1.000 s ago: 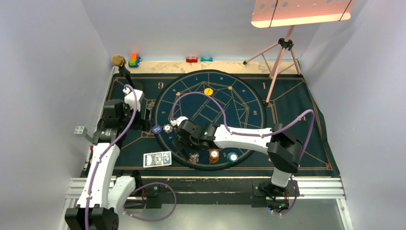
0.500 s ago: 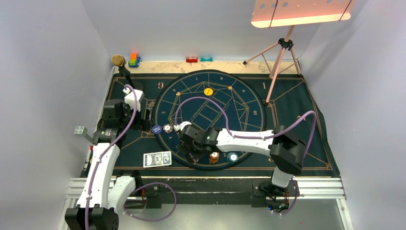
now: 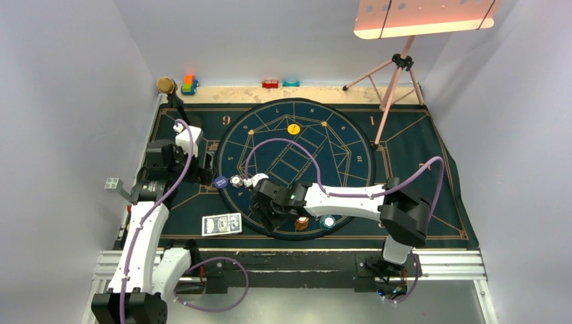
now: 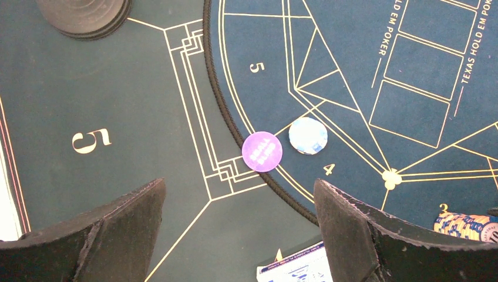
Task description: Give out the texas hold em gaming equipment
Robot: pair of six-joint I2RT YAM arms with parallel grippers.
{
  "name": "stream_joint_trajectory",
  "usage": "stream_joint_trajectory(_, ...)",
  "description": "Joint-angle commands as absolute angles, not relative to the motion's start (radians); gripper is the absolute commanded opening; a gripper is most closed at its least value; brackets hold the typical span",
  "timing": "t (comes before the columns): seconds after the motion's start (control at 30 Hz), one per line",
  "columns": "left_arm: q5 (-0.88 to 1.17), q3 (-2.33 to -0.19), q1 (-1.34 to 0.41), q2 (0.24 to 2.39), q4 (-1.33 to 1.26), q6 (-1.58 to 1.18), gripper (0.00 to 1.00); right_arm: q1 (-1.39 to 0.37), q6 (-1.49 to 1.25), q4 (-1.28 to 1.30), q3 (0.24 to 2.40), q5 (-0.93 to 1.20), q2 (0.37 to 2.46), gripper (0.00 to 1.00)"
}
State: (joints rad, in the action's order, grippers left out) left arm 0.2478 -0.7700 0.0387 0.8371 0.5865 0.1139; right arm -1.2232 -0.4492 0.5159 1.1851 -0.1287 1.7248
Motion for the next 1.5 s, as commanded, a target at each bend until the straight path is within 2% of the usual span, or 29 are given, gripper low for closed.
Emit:
stream_joint_trajectory(0.0,0.255,-0.759,0.046,0.819,0.560,0.111,1.00,-1.226,-0.463,0.500,1.198,-0.145,1.724,0.64)
stream_joint_trajectory(0.23,0.255,-0.759,0.046,0.817,0.559,0.111,1.00,-1.226,-0.452,0.497,1.198,-0.150,1.740,0.59)
stream_joint_trajectory(0.47,0.251,-0.756,0.046,0.806,0.557,0.111,1.00,-1.226,-0.456,0.495,1.196,-0.155,1.743,0.39)
stream_joint_trajectory(0.63,0.251,-0.758,0.046,0.806,0.556,0.111,1.00,-1.226,-0.461,0.499,1.193,-0.158,1.749,0.34)
stream_joint_trajectory(0.7,0.250,-0.758,0.046,0.807,0.557,0.111,1.00,-1.225,-0.462,0.511,1.199,-0.169,1.761,0.37)
stream_joint_trajectory(0.77,0.251,-0.758,0.046,0.806,0.556,0.111,1.00,-1.226,-0.454,0.529,1.211,-0.197,1.776,0.53)
stream_joint_trajectory(0.83,0.251,-0.758,0.046,0.806,0.558,0.111,1.00,-1.226,-0.457,0.526,1.211,-0.200,1.778,0.59)
stream_joint_trajectory(1.2,0.250,-0.758,0.046,0.802,0.558,0.111,1.00,-1.226,-0.466,0.515,1.220,-0.193,1.756,0.55)
stream_joint_trajectory(1.47,0.253,-0.757,0.046,0.803,0.558,0.113,1.00,-1.226,-0.458,0.528,1.239,-0.197,1.724,0.61)
